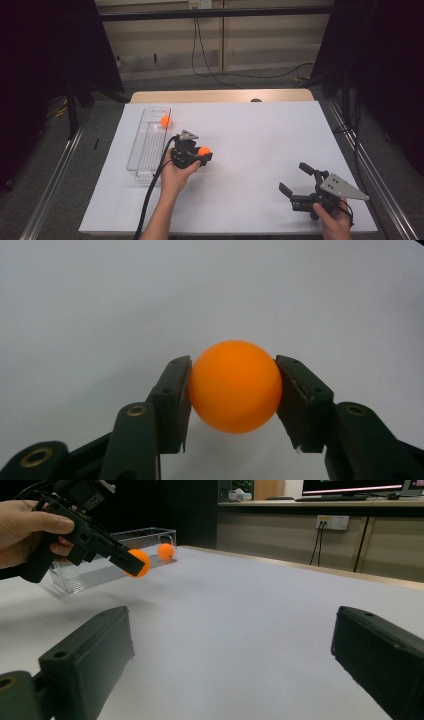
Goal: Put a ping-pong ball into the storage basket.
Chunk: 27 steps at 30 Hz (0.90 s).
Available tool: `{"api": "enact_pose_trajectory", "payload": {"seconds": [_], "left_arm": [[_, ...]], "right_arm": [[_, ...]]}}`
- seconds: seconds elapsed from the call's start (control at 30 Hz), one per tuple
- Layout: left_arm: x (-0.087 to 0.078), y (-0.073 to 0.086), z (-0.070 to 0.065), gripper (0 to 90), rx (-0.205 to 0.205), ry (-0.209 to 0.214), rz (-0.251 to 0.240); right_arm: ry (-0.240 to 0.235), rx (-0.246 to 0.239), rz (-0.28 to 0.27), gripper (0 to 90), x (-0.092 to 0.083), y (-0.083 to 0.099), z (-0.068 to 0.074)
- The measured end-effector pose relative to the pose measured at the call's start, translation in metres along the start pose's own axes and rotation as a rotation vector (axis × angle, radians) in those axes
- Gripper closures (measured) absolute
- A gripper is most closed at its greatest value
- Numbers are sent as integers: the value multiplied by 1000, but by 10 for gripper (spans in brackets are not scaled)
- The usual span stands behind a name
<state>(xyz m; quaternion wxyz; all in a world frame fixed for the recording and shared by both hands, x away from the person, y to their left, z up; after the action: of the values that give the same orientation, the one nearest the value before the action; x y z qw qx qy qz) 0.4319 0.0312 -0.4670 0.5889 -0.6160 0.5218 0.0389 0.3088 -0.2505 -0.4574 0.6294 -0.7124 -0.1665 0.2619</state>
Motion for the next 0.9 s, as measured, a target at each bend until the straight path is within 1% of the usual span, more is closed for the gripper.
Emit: {"api": "enact_pose_trajectory", "payload": {"seconds": [0.13, 0.2, 0.27, 0.3, 0.43, 0.53, 0.6, 0.63, 0.7, 0.9], "left_arm": [[-3, -1, 2, 507, -7, 0, -2], [-4, -2, 3, 507, -17, -4, -10], [-5, -2, 3, 507, -11, -3, -7], [-6, -3, 3, 507, -21, -1, -15], [-8, -3, 6, 507, -18, -7, -12], [-10, -3, 6, 507, -32, -5, -19], [-11, -4, 7, 507, -25, -5, -22], [-11, -5, 7, 507, -35, -3, -30], [-12, -5, 8, 507, -38, -2, -29], [-14, -6, 9, 507, -35, -3, -28]], "right_arm": [[1, 0, -1, 27, 1, 0, 0], [2, 0, -2, 27, 0, -1, -1], [2, -3, -5, 27, 0, -1, -2], [3, -1, -4, 27, 0, -1, -2], [5, -4, 0, 27, 0, 0, -3], [4, -8, -2, 27, 0, 0, -2], [3, -5, -2, 27, 0, 0, -2], [2, -5, -1, 27, 1, 0, -2], [2, -4, 2, 27, 1, 0, -2], [3, -7, -3, 27, 0, 0, -3]]}}
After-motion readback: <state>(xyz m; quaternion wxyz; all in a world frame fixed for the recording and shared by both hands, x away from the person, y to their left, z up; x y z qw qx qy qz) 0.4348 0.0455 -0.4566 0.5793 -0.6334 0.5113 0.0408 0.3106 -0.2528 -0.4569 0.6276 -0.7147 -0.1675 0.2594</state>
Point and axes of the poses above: each handheld gripper's, and its own axes: x roughly forward along the jaws, y roughly out of its underside, z roughly to its left, the point moved 8 cm from there along x, roughly forward along the jaws, and after that the axes turned 8 degrees about -x, right-handed, at the moved point
